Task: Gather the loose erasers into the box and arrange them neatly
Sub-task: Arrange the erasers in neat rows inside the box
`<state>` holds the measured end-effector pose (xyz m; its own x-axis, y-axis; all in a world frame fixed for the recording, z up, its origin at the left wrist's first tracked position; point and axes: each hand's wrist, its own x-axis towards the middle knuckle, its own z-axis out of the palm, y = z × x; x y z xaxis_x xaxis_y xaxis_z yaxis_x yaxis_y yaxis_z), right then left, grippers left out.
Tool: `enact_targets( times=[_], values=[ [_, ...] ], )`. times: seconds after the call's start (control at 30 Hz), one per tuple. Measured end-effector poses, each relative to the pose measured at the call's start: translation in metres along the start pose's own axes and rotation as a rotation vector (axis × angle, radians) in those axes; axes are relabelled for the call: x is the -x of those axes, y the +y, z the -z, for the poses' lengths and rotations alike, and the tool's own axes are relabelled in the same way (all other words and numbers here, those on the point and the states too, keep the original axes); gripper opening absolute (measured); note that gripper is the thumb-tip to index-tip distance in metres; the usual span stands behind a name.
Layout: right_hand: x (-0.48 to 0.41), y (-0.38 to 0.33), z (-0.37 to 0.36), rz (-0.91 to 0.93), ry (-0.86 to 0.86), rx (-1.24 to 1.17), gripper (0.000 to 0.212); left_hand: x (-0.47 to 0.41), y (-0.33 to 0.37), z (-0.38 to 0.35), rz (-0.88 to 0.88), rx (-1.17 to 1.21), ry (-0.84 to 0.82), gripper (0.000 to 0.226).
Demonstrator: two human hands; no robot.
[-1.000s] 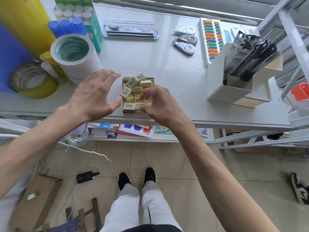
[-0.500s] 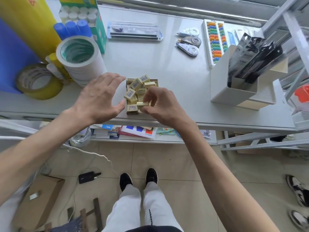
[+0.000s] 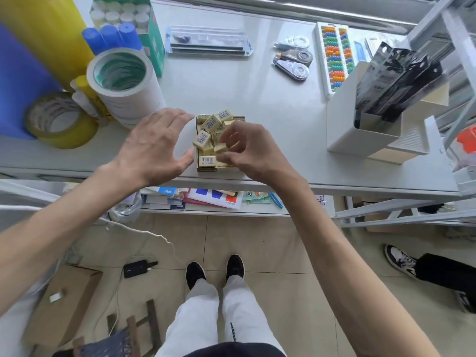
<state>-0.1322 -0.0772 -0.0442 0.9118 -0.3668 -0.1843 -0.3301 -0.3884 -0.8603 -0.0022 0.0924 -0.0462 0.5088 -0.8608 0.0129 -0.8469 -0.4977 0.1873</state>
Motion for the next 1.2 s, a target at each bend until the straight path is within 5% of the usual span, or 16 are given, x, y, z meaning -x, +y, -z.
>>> enact_targets(
  times=[1.2],
  values=[
    [-0.002,0.005,0.0,0.009,0.011,0.084,0.009,-0.005,-0.002,0.01,0.024,0.048,0.006,0.064]
  ],
)
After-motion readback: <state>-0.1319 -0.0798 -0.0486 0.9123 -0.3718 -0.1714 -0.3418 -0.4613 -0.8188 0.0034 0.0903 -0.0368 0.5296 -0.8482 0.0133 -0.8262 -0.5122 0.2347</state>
